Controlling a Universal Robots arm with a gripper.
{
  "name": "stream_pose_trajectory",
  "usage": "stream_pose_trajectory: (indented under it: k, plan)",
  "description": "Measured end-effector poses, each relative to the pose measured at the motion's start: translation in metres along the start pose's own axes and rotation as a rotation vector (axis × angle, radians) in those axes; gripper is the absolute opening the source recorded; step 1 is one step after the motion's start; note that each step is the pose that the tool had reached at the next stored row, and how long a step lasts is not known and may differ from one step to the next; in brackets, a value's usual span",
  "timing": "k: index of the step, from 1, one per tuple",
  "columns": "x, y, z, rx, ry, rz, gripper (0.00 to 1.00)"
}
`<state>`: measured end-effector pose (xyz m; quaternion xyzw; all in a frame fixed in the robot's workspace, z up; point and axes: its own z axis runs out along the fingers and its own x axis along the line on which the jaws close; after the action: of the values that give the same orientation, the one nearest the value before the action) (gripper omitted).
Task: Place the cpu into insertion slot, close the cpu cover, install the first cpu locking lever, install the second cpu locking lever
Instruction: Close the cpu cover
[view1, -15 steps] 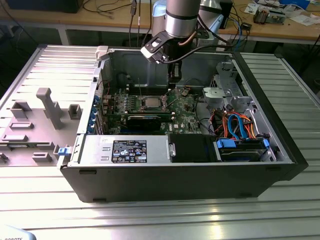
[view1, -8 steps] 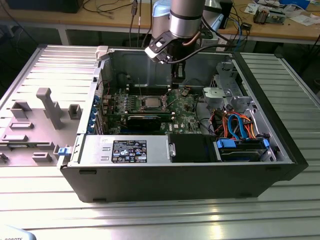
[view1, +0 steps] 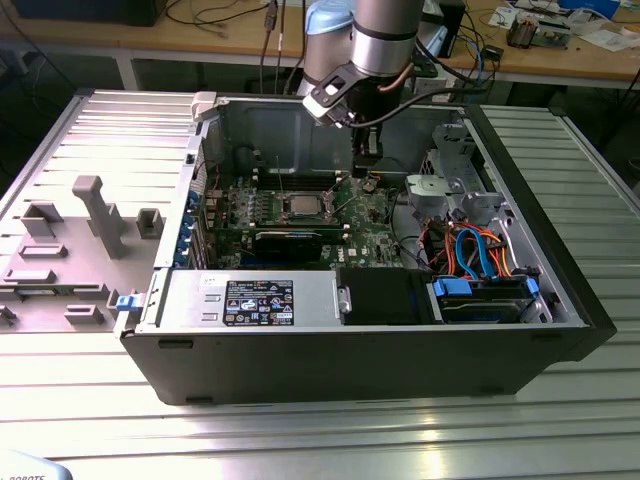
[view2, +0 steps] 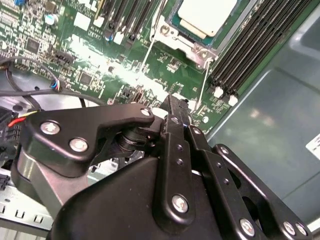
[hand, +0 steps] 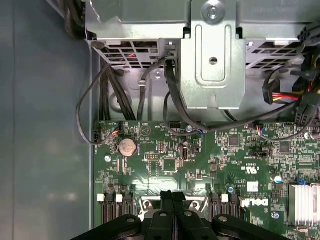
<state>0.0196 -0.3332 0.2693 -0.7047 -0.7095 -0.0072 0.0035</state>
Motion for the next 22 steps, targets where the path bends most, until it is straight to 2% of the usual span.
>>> stream_pose_trajectory:
  k: [11, 22]
  plan:
    - [0.0001, 0.0124, 0.0002, 0.0001, 0.0001, -0.008, 0.11]
    - [0.0001, 0.0133, 0.0002, 0.0001, 0.0001, -0.008, 0.11]
